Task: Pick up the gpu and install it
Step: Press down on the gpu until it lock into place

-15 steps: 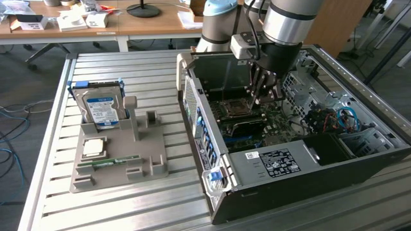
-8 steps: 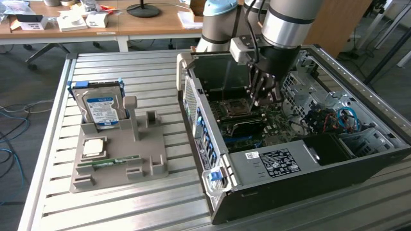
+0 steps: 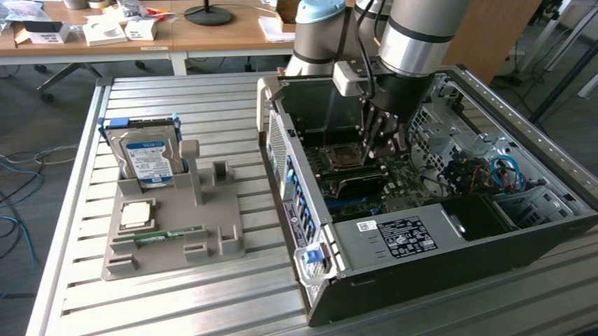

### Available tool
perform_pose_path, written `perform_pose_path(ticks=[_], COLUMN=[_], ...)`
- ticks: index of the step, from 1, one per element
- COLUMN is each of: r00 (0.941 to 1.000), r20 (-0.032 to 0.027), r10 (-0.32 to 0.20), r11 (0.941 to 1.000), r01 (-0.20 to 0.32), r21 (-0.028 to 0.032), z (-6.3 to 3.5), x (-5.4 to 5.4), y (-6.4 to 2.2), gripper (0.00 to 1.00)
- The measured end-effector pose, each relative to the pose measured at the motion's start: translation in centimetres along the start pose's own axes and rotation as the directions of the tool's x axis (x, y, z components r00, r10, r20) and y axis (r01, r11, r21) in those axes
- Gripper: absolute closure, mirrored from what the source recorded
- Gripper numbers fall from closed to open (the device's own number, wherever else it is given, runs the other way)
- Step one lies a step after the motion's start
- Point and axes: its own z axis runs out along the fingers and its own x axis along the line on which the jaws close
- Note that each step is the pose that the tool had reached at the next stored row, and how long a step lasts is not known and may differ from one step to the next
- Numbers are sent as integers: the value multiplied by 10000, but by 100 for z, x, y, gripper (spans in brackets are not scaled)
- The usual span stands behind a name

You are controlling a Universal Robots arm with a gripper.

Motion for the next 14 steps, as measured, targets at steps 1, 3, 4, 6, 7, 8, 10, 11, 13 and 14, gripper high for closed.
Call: perform_pose_path(ticks=[1, 3, 4, 6, 7, 8, 10, 11, 13, 14], r00=[10000, 10000, 10000, 10000, 10000, 10000, 10000, 10000, 10000, 10000], r20=[1, 3, 4, 2, 2, 2, 1, 1, 1, 1], r10=[0, 3, 1, 0, 1, 1, 0, 0, 0, 0], r11=[10000, 10000, 10000, 10000, 10000, 10000, 10000, 10000, 10000, 10000], r01=[0, -3, -1, 0, -1, -1, 0, 0, 0, 0], r21=[0, 1, 2, 1, 1, 1, 1, 0, 1, 1], z=[0, 2, 4, 5, 6, 6, 6, 6, 6, 6], x=[0, 0, 1, 1, 1, 1, 1, 1, 1, 1], y=[0, 10, 22, 47, 54, 55, 55, 56, 55, 56], gripper=[89, 89, 89, 89, 89, 89, 89, 89, 89, 89])
